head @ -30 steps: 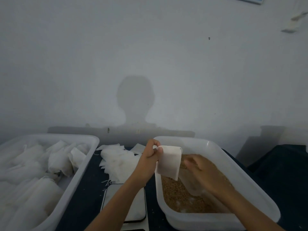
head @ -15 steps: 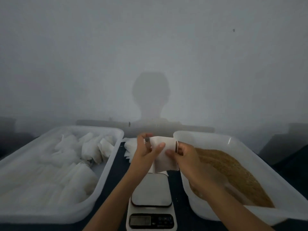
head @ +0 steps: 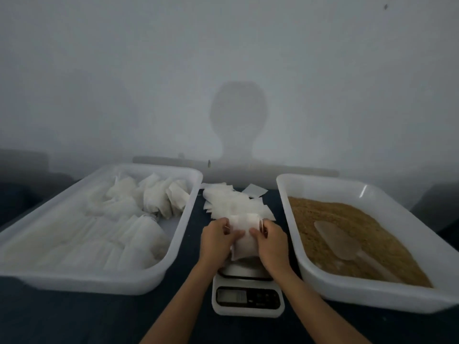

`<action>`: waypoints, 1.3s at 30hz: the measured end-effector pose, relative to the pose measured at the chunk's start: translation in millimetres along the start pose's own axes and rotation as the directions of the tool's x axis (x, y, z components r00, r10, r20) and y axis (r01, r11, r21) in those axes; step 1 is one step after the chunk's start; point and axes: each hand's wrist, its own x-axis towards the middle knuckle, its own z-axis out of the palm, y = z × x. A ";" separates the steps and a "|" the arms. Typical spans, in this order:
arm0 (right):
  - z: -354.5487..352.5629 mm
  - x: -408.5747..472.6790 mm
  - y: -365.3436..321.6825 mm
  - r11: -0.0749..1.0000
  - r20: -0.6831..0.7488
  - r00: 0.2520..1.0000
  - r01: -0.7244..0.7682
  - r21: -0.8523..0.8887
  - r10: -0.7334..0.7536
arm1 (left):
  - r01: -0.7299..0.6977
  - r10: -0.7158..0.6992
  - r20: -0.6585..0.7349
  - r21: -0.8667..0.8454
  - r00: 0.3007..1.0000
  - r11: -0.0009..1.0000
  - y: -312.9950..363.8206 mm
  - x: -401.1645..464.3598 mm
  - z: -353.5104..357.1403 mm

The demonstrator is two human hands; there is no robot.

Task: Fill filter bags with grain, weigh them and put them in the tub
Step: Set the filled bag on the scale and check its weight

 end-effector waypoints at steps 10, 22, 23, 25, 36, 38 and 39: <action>-3.9 8.9 30.3 0.990 0.090 0.990 0.095 0.101 -0.104 | -0.184 0.193 -0.080 0.110 0.978 0.977 -20.4 6.0 8.7; -24.5 -0.4 29.6 0.830 0.157 0.977 -0.206 0.518 0.145 | 0.134 -0.236 -0.139 -0.512 0.962 0.848 -51.0 8.7 -13.9; -25.0 0.0 29.6 0.829 0.153 0.978 -0.203 0.521 0.143 | 0.138 -0.254 -0.144 -0.544 0.956 0.827 -51.1 8.6 -14.1; -24.1 -1.2 30.6 0.821 0.143 0.978 -0.203 0.534 0.149 | 0.137 -0.281 -0.155 -0.597 0.947 0.791 -50.8 8.3 -14.9; -15.9 -2.1 41.5 0.807 0.134 0.982 -0.186 0.560 0.134 | 0.149 -0.306 -0.162 -0.608 0.938 0.779 -49.9 7.3 -14.7; -14.1 -4.6 44.3 0.807 0.131 0.984 -0.177 0.564 0.124 | 0.151 -0.305 -0.160 -0.605 0.939 0.782 -50.1 7.2 -14.5; -13.3 -5.7 45.4 0.808 0.130 0.984 -0.173 0.564 0.120 | 0.153 -0.304 -0.158 -0.601 0.939 0.785 -50.4 7.0 -14.3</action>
